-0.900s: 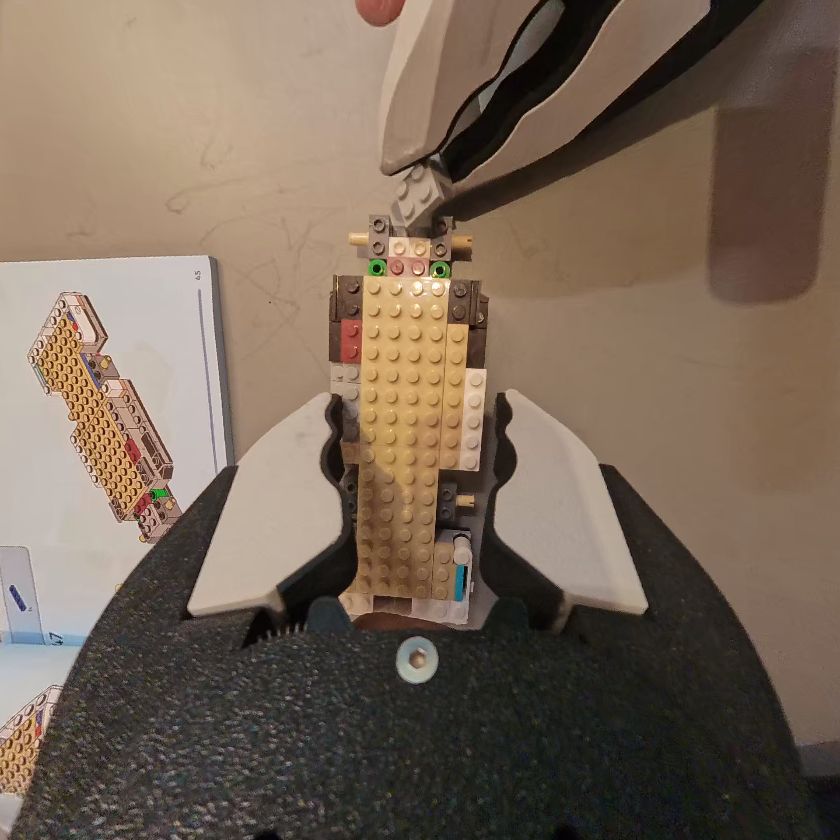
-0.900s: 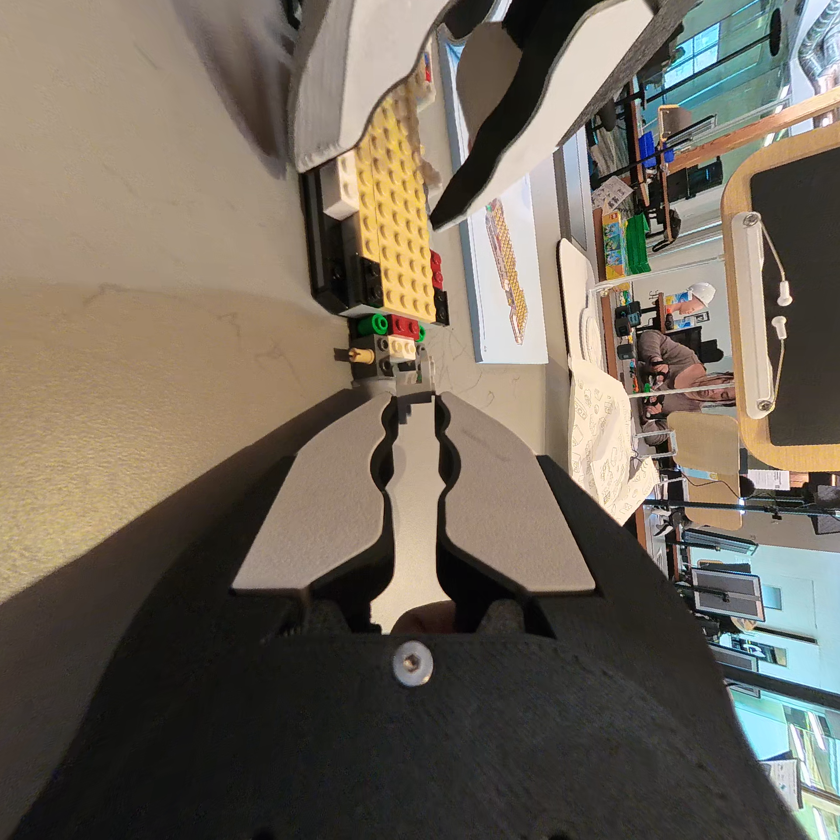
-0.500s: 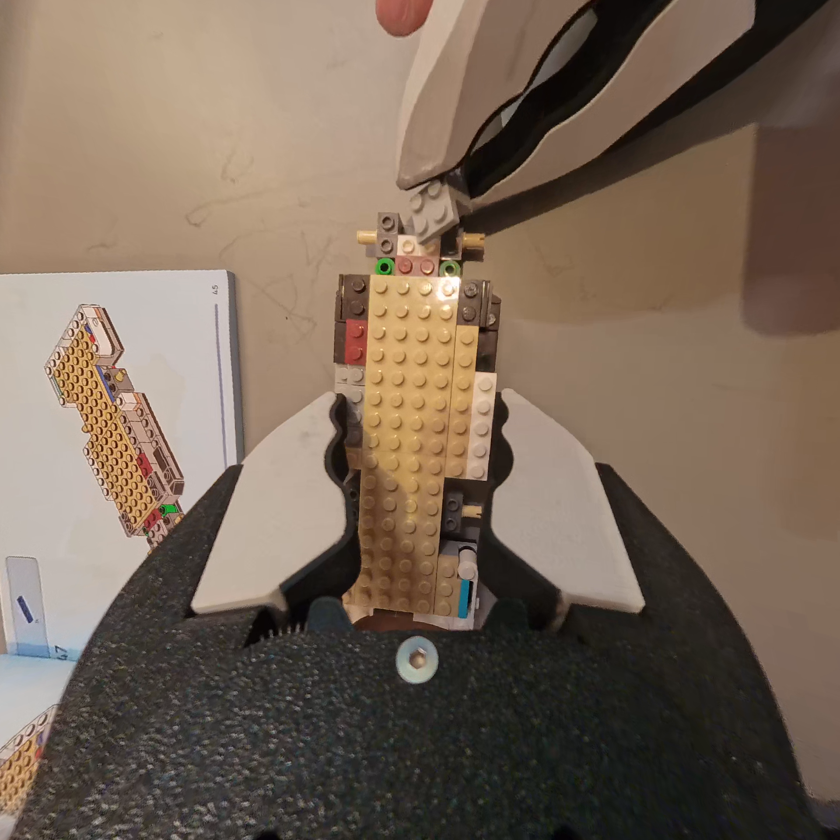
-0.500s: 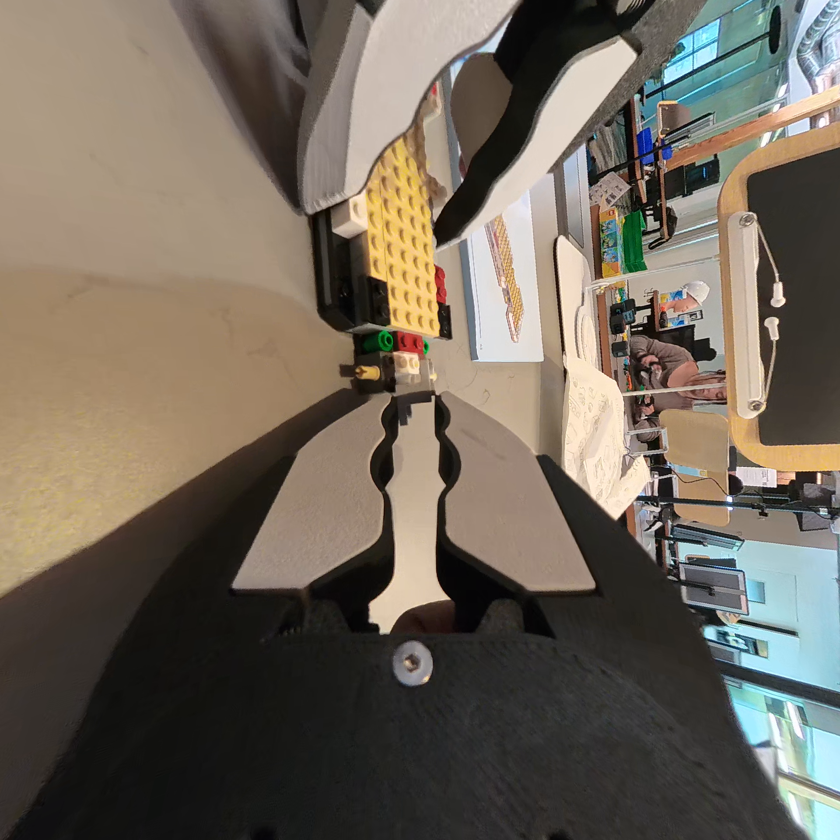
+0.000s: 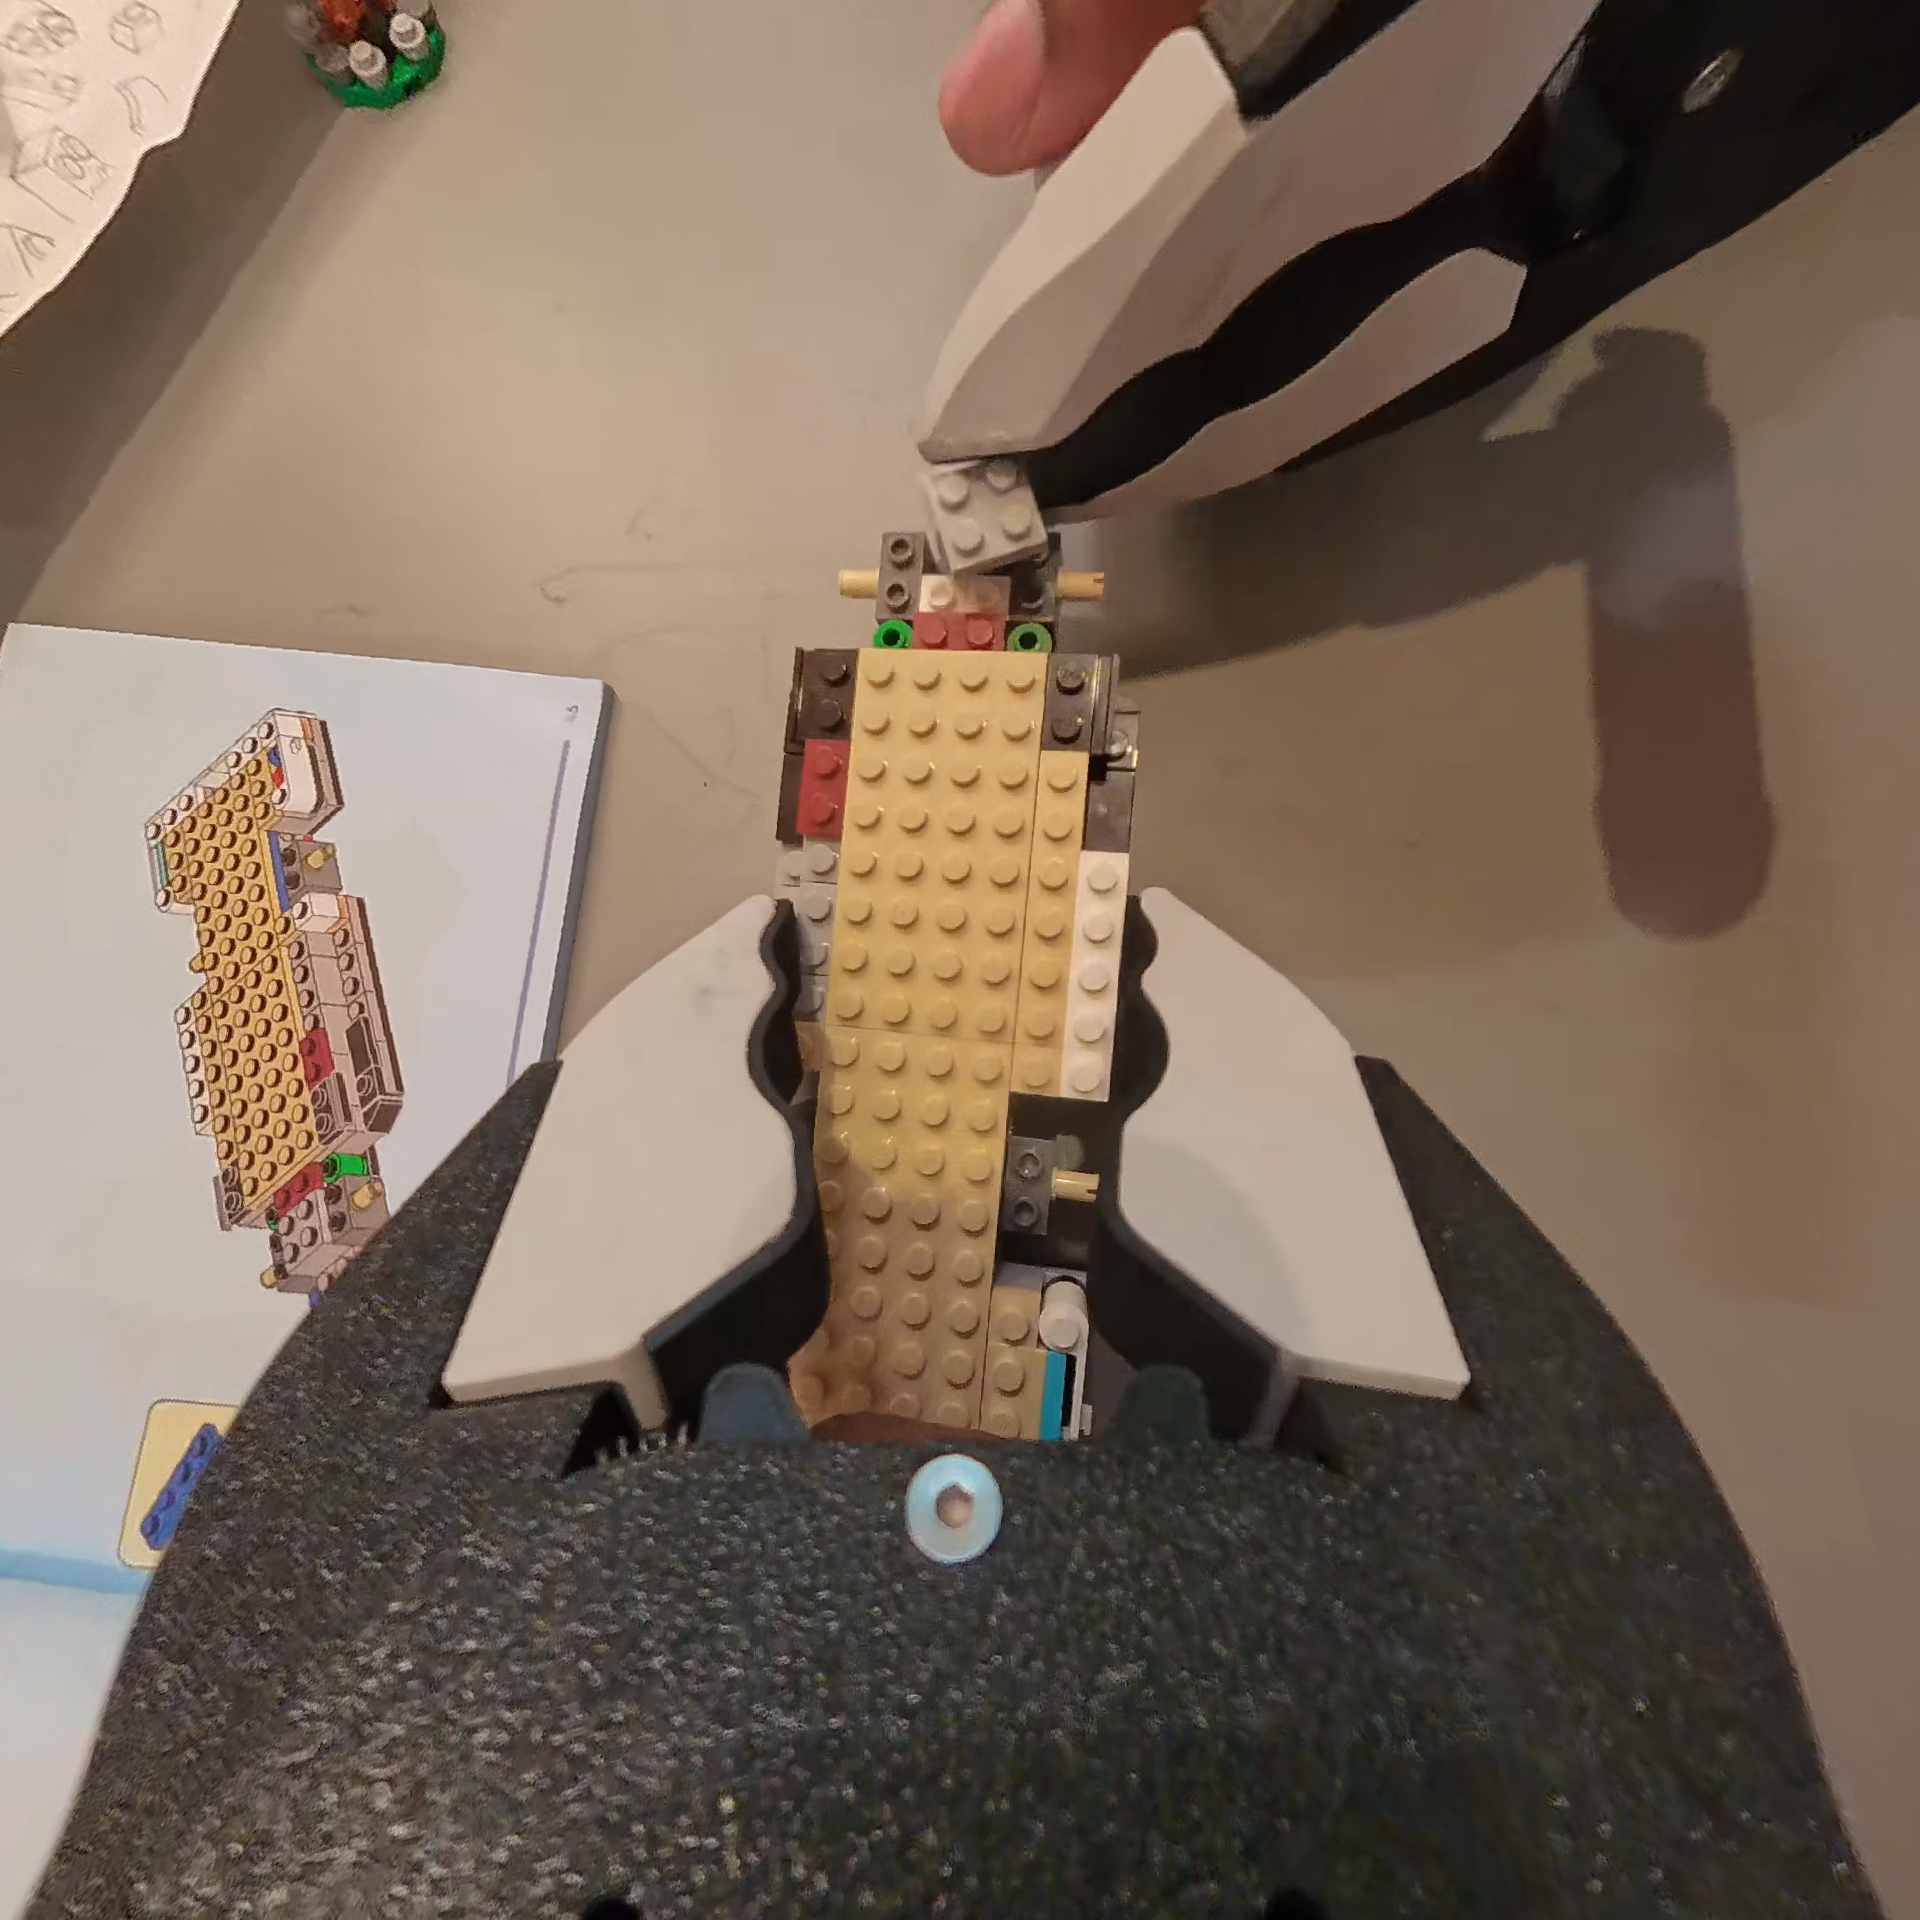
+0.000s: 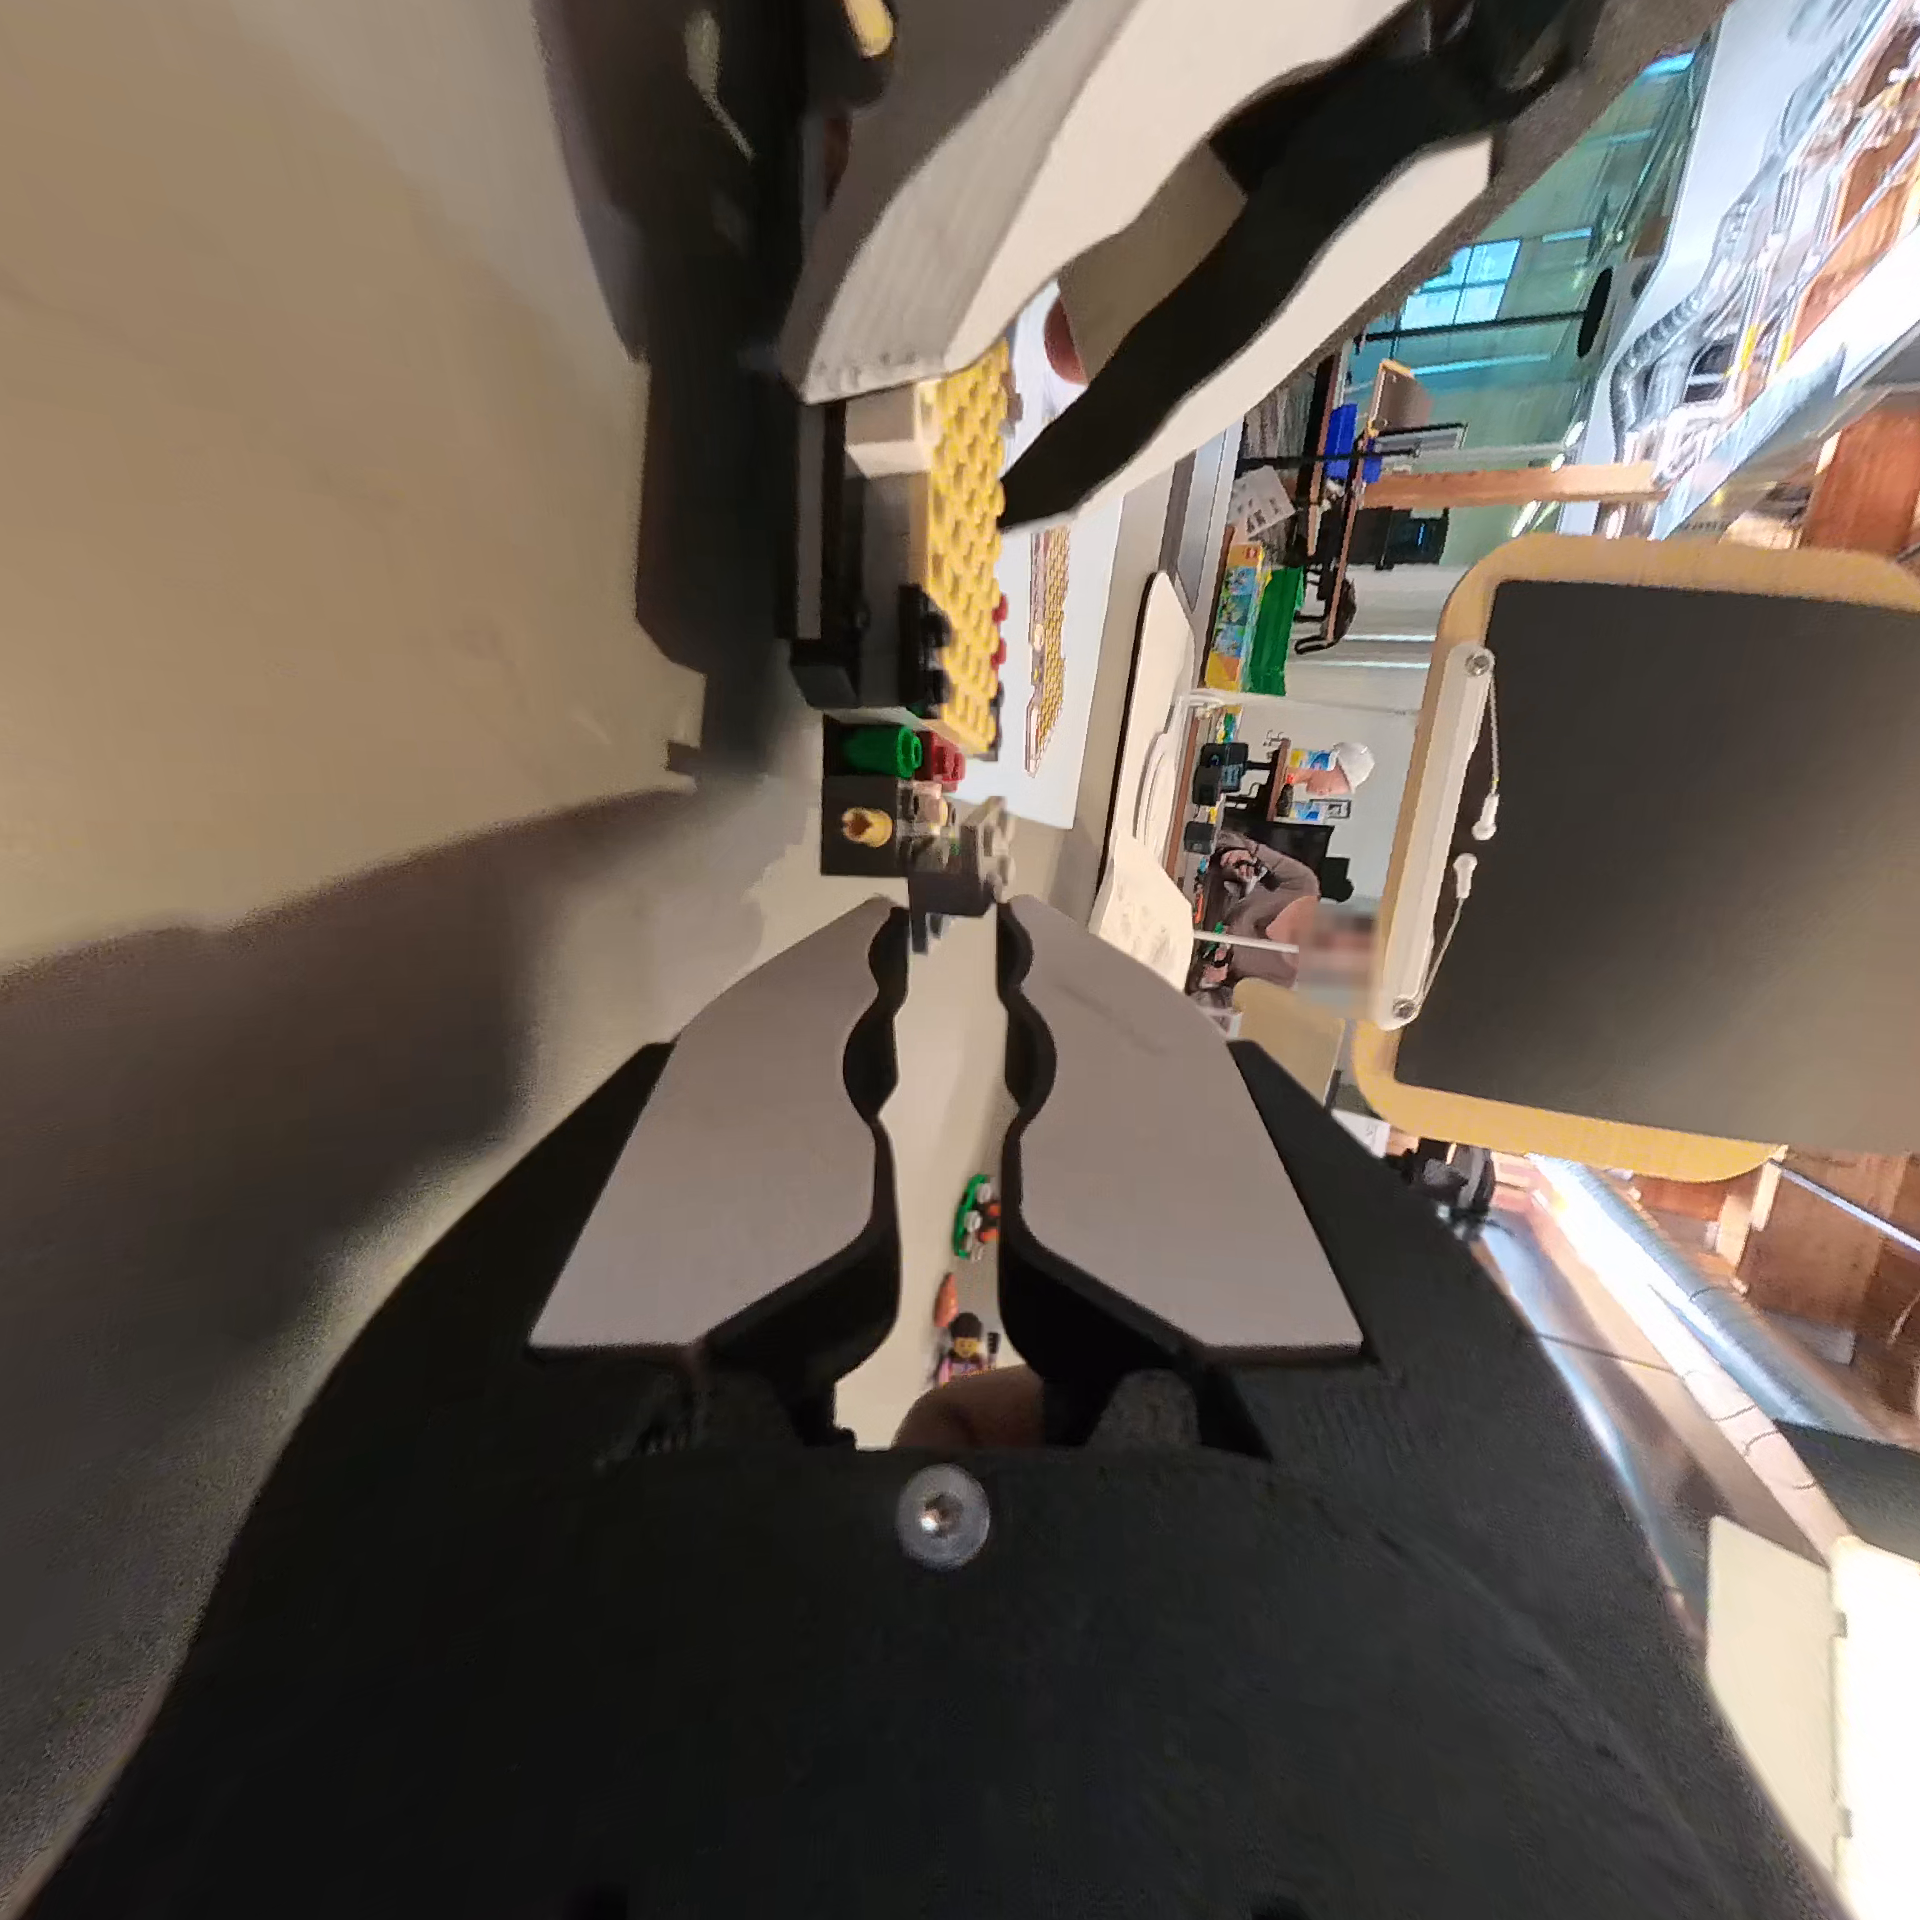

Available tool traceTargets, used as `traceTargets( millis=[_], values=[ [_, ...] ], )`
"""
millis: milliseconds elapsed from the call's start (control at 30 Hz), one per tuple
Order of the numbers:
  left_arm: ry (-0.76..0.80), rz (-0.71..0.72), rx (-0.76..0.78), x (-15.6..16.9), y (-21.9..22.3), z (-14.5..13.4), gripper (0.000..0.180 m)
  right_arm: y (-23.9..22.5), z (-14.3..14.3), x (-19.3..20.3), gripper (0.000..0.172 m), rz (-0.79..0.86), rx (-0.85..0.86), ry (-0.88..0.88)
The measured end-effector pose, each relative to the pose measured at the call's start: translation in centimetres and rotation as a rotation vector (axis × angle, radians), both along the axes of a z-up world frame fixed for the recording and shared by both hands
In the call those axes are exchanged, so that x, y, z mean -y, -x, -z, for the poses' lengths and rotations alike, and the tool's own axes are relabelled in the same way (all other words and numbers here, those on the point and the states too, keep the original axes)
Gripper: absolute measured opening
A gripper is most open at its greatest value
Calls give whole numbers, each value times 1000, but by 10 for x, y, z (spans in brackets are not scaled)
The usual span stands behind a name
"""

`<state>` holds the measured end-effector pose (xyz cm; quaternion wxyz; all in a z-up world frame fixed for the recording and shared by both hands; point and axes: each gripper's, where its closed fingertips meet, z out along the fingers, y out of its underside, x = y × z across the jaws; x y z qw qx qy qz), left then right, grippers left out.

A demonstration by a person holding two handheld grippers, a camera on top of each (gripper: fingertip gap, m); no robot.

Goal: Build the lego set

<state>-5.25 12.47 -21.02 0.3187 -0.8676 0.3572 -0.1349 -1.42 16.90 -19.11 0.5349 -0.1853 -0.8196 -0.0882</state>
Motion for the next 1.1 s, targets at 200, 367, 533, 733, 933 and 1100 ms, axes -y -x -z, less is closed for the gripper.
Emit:
traceTargets(
  millis=[200,367,533,733,933,1100],
  values=[
    [-24,-7,64,6,0,-5,59,2,-3,1,17,-24,38,-29],
    [-43,-14,80,8,1,-5,58,3,0,6,19,-65,66,-31],
    [-50,-12,87,12,3,-7,58,4,2,8,24,-110,63,-54],
    [-70,8,120,14,3,-12,58,5,-5,6,25,-189,36,-79],
    [-92,36,150,17,3,-18,57,6,-16,9,22,-249,2,-137],
    [-100,48,180,19,3,-22,57,5,-24,11,7,-279,-25,-206]
  ],
)
